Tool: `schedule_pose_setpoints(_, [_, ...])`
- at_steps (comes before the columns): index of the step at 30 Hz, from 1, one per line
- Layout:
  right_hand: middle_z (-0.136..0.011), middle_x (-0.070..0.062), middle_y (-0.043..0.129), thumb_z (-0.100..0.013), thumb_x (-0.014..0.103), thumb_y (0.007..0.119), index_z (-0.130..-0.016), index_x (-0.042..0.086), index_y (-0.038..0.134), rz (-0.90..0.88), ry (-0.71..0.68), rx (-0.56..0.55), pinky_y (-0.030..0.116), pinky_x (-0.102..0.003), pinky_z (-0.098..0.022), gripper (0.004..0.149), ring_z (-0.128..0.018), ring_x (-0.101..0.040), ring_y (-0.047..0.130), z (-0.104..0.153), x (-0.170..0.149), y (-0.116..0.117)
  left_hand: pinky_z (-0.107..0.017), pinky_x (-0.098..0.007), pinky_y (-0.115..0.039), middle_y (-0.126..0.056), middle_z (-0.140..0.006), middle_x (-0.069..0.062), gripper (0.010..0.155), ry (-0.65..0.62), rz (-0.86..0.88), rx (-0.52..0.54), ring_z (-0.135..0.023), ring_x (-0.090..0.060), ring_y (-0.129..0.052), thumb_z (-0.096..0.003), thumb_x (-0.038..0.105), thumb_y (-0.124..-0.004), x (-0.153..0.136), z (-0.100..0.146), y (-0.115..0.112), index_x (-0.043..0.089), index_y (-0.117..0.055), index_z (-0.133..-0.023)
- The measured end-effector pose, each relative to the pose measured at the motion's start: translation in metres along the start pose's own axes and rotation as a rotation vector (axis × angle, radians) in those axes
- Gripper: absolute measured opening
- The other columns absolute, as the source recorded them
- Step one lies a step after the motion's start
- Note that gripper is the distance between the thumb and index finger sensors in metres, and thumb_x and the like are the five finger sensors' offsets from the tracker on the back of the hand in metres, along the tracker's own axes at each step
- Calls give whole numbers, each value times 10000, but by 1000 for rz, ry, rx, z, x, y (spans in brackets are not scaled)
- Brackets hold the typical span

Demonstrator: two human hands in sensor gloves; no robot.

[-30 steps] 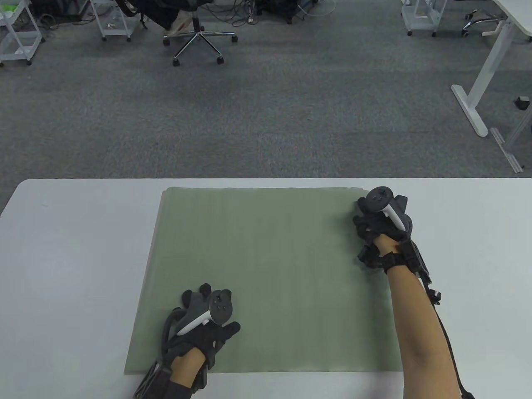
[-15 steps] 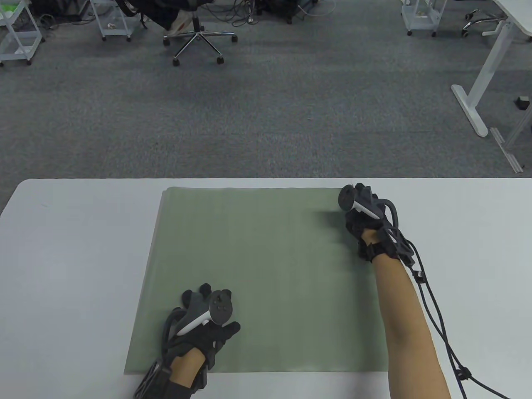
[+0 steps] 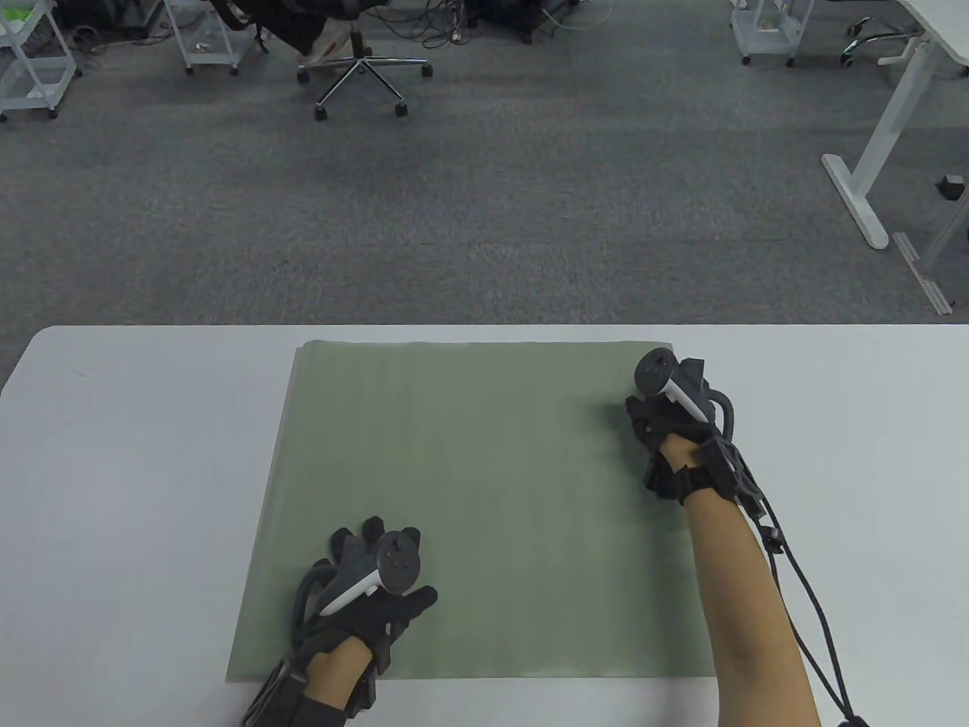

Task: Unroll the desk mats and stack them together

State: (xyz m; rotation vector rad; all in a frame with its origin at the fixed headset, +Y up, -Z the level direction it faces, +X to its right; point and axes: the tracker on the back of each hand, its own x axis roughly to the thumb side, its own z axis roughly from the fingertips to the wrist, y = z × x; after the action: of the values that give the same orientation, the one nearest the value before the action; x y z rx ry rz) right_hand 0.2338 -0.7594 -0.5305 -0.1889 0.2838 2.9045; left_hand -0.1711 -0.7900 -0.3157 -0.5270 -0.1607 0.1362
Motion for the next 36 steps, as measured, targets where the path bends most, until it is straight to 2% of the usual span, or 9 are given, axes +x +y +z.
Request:
schedule_pose_setpoints(2, [-1142,-396,108,-581,376,660,-1157,38,357,-6,-22,-2,423,-810,-630,734,-1019,-699,267,21,3,0,-637,-860,-269,-19,-1253,-264,821,-4,28,7,-1026,-742,-119,-567,563,-587,-2,1,1,240,-202,-1216])
schedule_pose_setpoints(8, [-1163,-364,146,-569,428,695,-1158,47,358,-36,-119,-52,399,-846,-610,778,-1012,-732,285,97,20,7,-647,-851,-278,-99,-1263,-288,833,-65,111,51,-1039,-737,-154,-557,571,-585,-11,10,5,192,-266,-1227])
schedule_pose_setpoints(15, [-1183,-347,176,-560,477,689,-1168,67,357,-46,-210,-81,358,-879,-589,805,-1015,-749,248,192,43,14,-651,-853,-278,-127,-1277,-275,830,-94,53,136,-1073,-705,-177,-554,573,-588,-10,25,16,187,-311,-1235])
schedule_pose_setpoints(20, [-1197,-340,200,-559,495,676,-1174,81,389,-87,-254,-117,349,-879,-596,795,-1025,-746,251,251,46,26,-654,-852,-277,-189,-1296,-264,816,-102,3,173,-1096,-685,-205,-556,571,-587,-5,34,20,182,-362,-1237])
schedule_pose_setpoints(23, [-1198,-340,198,-556,499,674,-1174,84,392,-72,-271,-80,335,-888,-588,796,-1023,-752,242,268,47,33,-654,-853,-275,-200,-1300,-262,818,-104,-16,194,-1101,-681,-212,-556,574,-588,-3,39,23,181,-369,-1238])
schedule_pose_setpoints(25, [-1193,-353,209,-553,509,669,-1173,73,386,-27,-264,-99,358,-897,-576,809,-1022,-758,269,273,47,38,-654,-854,-274,-210,-1303,-264,820,-88,-63,214,-1103,-682,-219,-554,577,-585,-2,42,26,181,-371,-1239])
schedule_pose_setpoints(30, [-1199,-333,225,-544,529,667,-1169,92,377,36,-251,-162,355,-908,-567,816,-1030,-746,278,266,34,50,-652,-858,-269,-231,-1313,-254,830,-69,-85,237,-1117,-670,-232,-546,597,-578,-5,46,27,190,-380,-1241])
schedule_pose_setpoints(36, [-1200,-339,229,-536,547,667,-1171,85,370,13,-237,-168,337,-922,-548,840,-1024,-757,267,265,15,41,-653,-858,-279,-230,-1312,-256,843,-42,-82,245,-1116,-673,-243,-538,613,-575,-9,44,27,190,-382,-1241])
